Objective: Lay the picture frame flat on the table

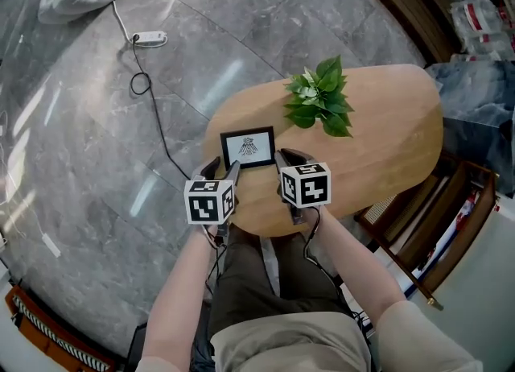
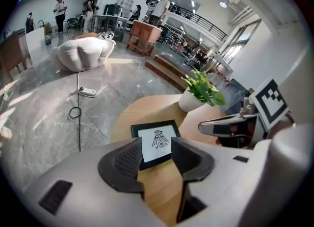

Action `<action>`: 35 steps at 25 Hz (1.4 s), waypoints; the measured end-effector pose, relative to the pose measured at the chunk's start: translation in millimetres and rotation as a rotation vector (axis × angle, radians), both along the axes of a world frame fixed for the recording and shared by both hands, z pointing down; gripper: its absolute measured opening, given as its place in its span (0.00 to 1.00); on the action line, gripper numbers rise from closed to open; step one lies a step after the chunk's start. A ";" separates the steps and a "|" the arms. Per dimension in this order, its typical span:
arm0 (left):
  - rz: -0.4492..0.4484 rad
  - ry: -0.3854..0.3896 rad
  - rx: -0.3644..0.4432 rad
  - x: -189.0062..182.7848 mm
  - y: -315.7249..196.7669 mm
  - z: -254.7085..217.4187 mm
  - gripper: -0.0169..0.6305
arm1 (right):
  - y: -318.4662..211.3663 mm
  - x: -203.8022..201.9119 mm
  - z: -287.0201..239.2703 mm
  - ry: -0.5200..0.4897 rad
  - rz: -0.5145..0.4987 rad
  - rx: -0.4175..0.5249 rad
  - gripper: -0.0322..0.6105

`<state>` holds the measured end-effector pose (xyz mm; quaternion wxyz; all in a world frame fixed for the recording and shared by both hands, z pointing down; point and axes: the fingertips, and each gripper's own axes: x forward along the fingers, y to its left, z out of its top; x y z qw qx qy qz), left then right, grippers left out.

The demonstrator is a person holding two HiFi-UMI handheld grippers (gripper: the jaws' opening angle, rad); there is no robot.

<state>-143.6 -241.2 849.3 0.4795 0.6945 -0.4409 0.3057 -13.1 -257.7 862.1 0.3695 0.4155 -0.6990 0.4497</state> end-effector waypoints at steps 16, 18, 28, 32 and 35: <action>0.017 0.051 0.312 -6.1 0.6 -265.8 0.12 | -6.5 -12.8 -288.5 -0.177 0.004 0.329 0.05; 0.021 0.055 0.357 -5.2 4.1 -295.2 0.12 | -0.9 -13.0 -322.8 -0.199 -0.003 0.379 0.05; 0.024 0.067 0.595 -3.5 34.8 -446.0 0.08 | 29.5 -7.0 -479.3 -0.254 -0.083 0.630 0.05; 0.049 0.057 0.694 -0.6 51.3 -503.2 0.07 | 44.9 -6.5 -534.3 -0.278 -0.120 0.722 0.05; 0.047 0.059 0.782 -0.3 60.2 -547.3 0.07 | 54.2 -9.2 -578.0 -0.325 -0.133 0.787 0.05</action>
